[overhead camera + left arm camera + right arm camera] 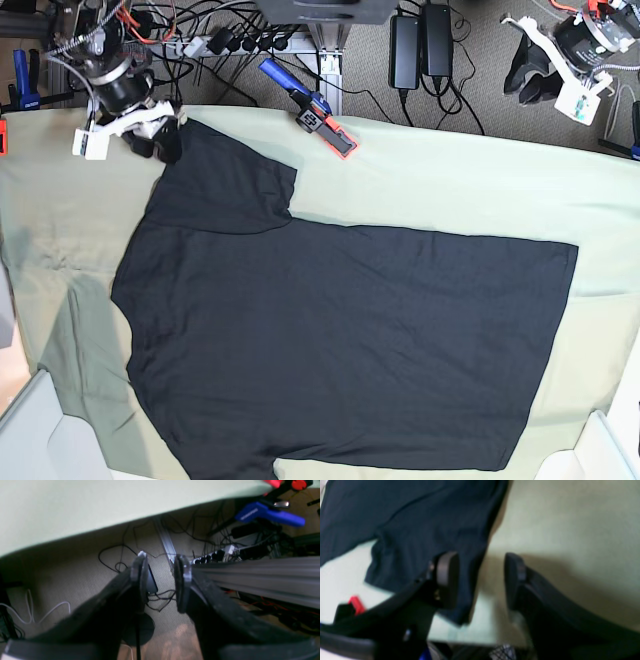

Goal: Fold the T-shirt properly
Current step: 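Grasp the sleeve corner with right gripper, hem corner with left gripper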

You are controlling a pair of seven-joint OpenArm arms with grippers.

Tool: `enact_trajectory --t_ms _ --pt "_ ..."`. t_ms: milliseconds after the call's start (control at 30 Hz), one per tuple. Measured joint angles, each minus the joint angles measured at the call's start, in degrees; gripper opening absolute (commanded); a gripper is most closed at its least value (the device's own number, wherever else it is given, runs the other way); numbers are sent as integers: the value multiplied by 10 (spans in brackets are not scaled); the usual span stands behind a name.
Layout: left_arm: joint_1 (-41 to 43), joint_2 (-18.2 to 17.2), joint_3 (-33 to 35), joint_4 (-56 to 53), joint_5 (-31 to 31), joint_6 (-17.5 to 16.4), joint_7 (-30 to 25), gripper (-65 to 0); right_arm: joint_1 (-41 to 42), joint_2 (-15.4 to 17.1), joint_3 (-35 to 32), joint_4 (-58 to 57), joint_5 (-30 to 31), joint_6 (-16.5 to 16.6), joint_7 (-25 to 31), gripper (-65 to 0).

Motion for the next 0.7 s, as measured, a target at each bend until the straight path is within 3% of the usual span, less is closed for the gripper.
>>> enact_trajectory --t_ms 200,400,600,700 --pt "0 0 0 0 0 0 0 -434 24 -3 -20 -42 13 0 15 -353" --pt "-1 0 -1 0 0 0 0 -434 25 -2 -82 -42 12 0 15 -353" --pt "-11 -1 -53 0 -2 19 -3 -434 26 -39 -95 -41 12 0 11 -361" --pt "-28 -11 -67 0 -5 23 -1 -431 26 -48 -96 -41 12 0 1 -491"
